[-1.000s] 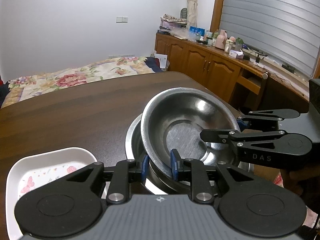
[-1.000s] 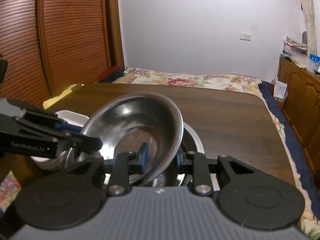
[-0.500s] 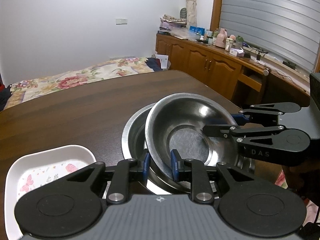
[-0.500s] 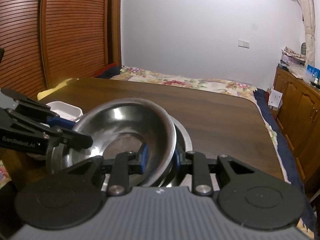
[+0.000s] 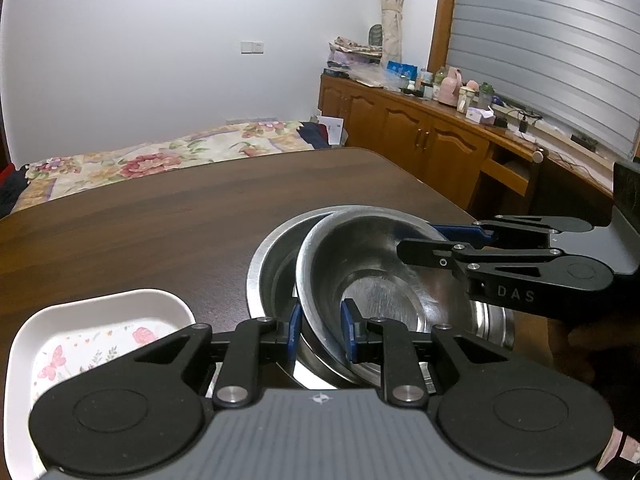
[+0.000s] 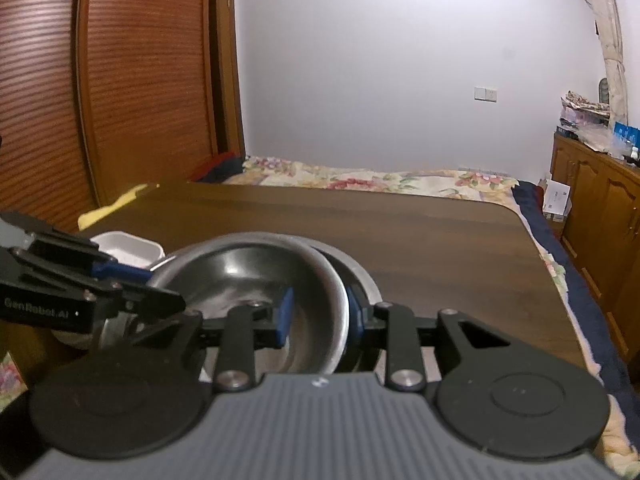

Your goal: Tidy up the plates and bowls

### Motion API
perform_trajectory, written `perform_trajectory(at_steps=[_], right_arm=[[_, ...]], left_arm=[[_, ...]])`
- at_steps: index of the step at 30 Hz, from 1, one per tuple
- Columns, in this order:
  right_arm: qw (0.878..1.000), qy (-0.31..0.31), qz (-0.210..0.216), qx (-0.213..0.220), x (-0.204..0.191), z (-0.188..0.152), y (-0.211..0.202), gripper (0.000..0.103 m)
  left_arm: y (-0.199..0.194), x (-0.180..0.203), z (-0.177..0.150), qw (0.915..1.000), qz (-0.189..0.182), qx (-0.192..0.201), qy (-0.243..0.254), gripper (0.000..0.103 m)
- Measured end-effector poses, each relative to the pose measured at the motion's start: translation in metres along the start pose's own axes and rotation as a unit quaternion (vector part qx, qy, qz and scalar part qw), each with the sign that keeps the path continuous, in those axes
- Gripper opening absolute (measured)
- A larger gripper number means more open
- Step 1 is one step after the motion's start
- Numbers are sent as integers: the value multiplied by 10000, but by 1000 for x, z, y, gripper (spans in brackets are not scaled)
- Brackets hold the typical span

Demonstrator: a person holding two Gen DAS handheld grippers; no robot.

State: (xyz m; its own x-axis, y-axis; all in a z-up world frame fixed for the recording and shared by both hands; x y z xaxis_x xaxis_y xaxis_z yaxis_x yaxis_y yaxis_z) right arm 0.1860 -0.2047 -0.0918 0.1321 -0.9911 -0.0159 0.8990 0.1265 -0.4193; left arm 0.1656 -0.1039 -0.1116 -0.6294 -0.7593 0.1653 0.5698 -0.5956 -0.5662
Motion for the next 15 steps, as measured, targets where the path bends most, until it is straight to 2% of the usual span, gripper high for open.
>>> perform_trajectory(at_steps=[8,15], right_arm=[[9998,147,122,90,2,5,2,35],[9996,140,22,263,4,14,-1,45]], left_arm=[[-1,4,0,10000,11,6,-1,25],[-5,1,3,9999,77,81,-46,30]])
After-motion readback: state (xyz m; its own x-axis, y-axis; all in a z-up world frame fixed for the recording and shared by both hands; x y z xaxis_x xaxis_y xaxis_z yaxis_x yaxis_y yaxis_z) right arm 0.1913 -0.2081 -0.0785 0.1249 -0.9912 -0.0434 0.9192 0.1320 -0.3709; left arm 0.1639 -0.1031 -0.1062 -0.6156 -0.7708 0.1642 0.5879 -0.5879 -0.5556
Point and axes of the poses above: each gripper's, at about its wrist camera, not at the fingertips, and y roughly the way its jaws point, x to its right, z to its top, the point moved 10 cm from there along y, roughly the way its jaws point, and after that the axes turned 7 degrees about -z, right-handed, at the moved point
